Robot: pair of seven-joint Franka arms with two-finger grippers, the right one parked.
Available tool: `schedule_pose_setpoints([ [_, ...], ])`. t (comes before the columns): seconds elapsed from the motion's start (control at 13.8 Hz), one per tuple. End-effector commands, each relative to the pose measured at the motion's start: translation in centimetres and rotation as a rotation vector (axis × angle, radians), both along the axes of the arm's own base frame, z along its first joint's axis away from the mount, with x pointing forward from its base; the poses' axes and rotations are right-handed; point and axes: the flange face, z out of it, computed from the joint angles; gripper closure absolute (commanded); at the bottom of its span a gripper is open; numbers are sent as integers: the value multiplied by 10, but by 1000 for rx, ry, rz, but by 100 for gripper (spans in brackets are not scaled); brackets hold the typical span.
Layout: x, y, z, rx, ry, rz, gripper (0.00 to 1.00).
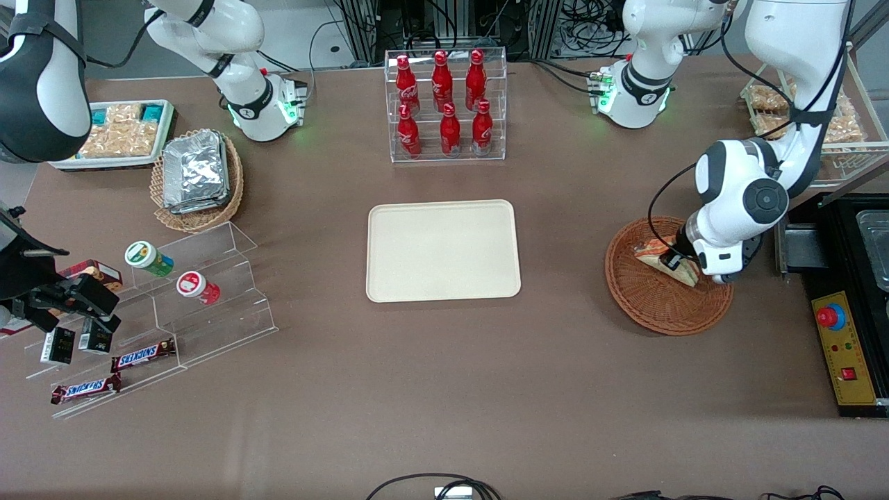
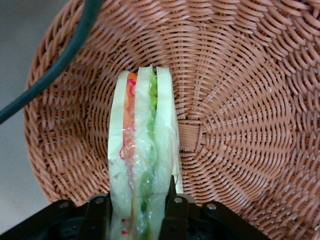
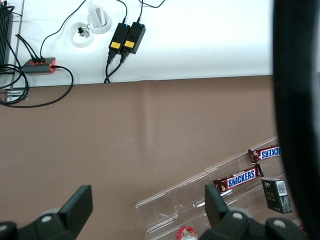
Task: Place sandwich from basket to tray
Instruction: 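Close the left gripper on the wrapped sandwich and lift it, then carry the sandwich with the left gripper over the cream tray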
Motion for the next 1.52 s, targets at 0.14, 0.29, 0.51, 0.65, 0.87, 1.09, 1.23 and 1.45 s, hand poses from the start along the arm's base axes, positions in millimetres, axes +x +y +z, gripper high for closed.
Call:
schedule_pose_setpoints([
  [0.14,26,-28,92,66,61,-165,100],
  [0.29,38,-56,121,66,42,-229,100],
  [0.51,45,-77,139,59,7,-275,95],
  [0.65,44,-98,149,51,-7,-350,95],
  [0.87,37,-151,167,40,-22,-466,98],
  [1.09,21,-209,170,58,-44,-600,98],
  [1.23,8,-240,164,67,-44,-677,98],
  [1.45,-5,-272,159,40,-53,-734,98],
])
